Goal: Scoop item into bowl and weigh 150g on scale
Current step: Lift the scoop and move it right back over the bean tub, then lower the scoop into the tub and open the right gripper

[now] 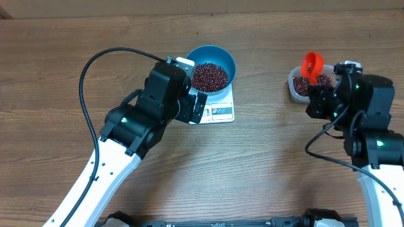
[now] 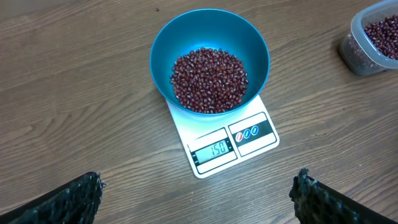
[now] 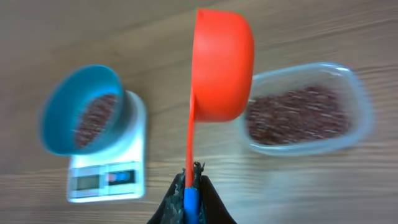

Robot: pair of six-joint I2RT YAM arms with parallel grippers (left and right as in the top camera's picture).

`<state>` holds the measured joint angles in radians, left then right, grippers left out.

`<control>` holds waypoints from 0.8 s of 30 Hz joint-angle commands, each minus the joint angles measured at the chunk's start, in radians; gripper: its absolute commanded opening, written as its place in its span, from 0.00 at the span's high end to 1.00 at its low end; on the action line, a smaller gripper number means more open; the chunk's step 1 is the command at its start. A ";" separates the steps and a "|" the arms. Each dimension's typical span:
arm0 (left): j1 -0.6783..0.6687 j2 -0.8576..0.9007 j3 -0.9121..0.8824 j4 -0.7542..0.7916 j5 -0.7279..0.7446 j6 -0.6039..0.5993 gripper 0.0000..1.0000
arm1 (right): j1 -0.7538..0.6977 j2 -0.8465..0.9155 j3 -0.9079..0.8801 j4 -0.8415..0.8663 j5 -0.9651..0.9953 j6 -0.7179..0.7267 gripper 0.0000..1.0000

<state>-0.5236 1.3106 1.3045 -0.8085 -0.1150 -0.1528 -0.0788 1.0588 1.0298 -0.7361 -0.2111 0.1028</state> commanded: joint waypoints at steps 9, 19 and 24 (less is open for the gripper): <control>0.002 -0.014 0.020 0.000 0.008 0.018 0.00 | -0.006 0.025 -0.001 -0.037 0.346 -0.327 0.96; 0.002 -0.014 0.020 0.000 0.008 0.018 0.00 | -0.006 0.161 -0.001 -0.062 0.346 -0.347 0.96; 0.002 -0.014 0.020 0.000 0.008 0.018 0.00 | -0.006 0.227 -0.001 -0.060 0.346 -0.346 0.96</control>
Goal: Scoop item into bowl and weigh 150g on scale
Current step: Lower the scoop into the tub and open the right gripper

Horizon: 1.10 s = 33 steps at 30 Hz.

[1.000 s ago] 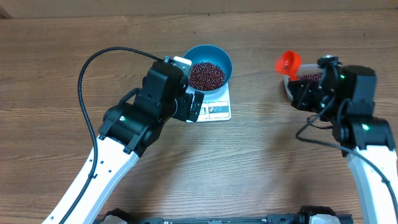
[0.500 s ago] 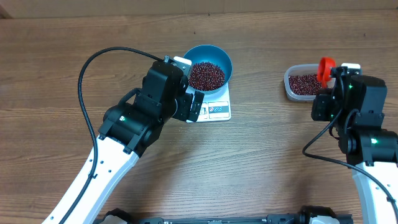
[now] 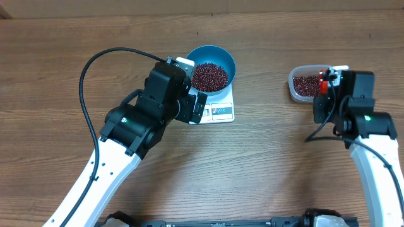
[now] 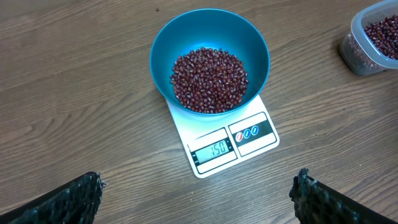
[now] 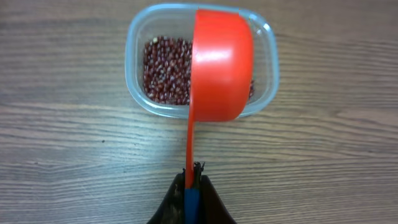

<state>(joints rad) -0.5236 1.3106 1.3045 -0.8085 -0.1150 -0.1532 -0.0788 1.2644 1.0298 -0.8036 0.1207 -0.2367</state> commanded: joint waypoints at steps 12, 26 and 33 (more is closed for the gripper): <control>0.002 -0.014 0.020 0.000 0.008 0.019 0.00 | -0.006 0.076 -0.002 0.062 -0.076 0.062 0.96; 0.002 -0.014 0.020 0.000 0.008 0.019 0.00 | -0.006 0.201 -0.002 0.152 -0.101 0.717 0.96; 0.002 -0.014 0.020 0.000 0.008 0.018 0.01 | -0.006 0.256 -0.002 0.174 -0.104 0.790 0.85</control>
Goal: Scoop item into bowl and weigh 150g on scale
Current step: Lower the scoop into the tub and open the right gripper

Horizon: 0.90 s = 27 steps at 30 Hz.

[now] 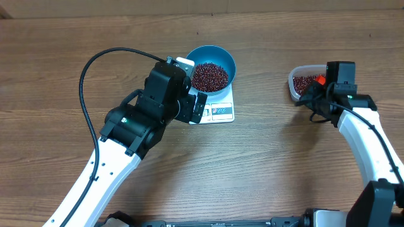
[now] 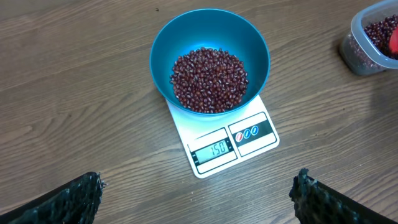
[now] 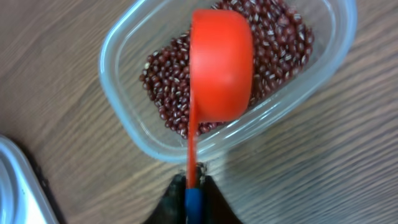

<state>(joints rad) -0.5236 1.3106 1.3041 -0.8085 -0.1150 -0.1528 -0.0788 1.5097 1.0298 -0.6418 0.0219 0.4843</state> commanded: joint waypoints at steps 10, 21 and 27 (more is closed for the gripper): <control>0.002 -0.014 0.020 0.000 0.008 0.018 0.01 | -0.006 0.012 -0.002 -0.003 -0.005 0.068 0.22; 0.002 -0.014 0.020 0.000 0.008 0.018 0.00 | -0.007 0.011 -0.002 -0.024 0.002 -0.045 0.00; 0.002 -0.014 0.020 0.000 0.008 0.018 0.00 | -0.007 0.009 0.047 -0.107 0.005 -0.248 0.00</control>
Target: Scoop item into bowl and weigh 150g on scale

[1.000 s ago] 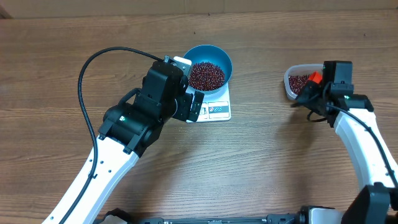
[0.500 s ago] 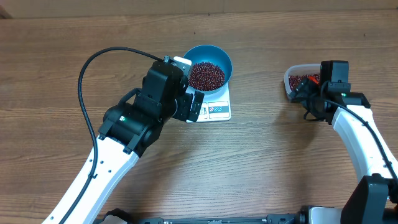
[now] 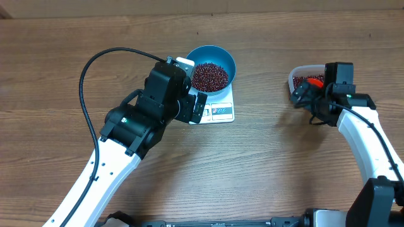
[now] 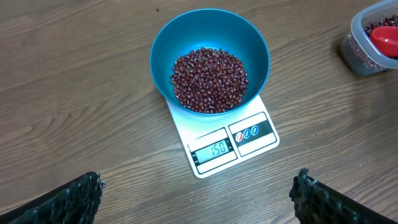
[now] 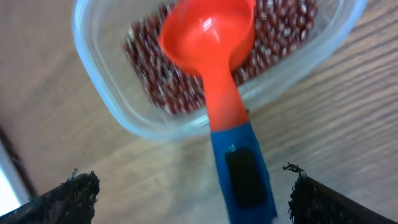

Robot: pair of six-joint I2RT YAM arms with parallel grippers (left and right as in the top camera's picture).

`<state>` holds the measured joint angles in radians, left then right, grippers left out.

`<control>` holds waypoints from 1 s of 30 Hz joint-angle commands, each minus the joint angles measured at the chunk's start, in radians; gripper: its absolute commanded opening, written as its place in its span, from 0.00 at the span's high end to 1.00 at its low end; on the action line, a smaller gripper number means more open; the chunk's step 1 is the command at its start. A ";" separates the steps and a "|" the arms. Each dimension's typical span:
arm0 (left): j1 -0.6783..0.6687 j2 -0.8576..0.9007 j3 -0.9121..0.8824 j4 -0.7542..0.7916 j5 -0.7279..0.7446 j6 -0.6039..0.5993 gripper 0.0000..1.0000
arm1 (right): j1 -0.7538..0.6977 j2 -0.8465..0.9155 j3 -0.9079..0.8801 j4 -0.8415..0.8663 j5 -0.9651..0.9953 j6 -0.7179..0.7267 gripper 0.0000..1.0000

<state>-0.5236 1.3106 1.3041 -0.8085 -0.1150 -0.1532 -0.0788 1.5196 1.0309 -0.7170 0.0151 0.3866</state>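
A blue bowl [image 4: 163, 37] full of red beans [image 4: 209, 79] stands on the white scale [image 4: 231, 148], whose display reads 150. My left gripper [image 4: 198, 198] hangs open above the table just in front of the scale, holding nothing. The clear bean container [image 5: 99, 93] sits at the right. An orange scoop [image 5: 208, 31] lies in it, cup facing up on the beans, with its blue handle [image 5: 242, 177] sticking out over the near rim. My right gripper [image 5: 191, 198] is open, its fingers wide on either side of the handle and apart from it.
The wooden table [image 3: 271, 170] carries only the scale with its bowl and the container [image 3: 303, 81]. A black cable [image 3: 95, 69] loops from the left arm over the table's left half.
My right gripper has opened and let go of the scoop. The scoop, held cup-down over the beans before, now lies cup-up in the container. The left arm has not moved.
My right gripper first held the scoop raised beside the container, the scale reading 150. Then it held it above the container, then low over the beans. Now the scoop rests in the container and the gripper is open. The display still reads 150.
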 commanded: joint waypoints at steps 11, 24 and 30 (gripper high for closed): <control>0.002 -0.014 0.020 0.000 0.008 0.018 0.00 | -0.007 -0.064 0.291 -0.307 0.123 -0.262 0.00; 0.002 -0.014 0.020 0.000 0.008 0.018 0.01 | -0.007 -0.097 0.331 -0.415 0.122 -0.261 0.00; 0.002 -0.014 0.020 0.000 0.008 0.018 0.01 | -0.007 -0.097 0.331 -0.375 0.089 -0.257 0.00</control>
<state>-0.5236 1.3106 1.3045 -0.8085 -0.1150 -0.1532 -0.0788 1.4315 1.3445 -1.1179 0.1192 0.1299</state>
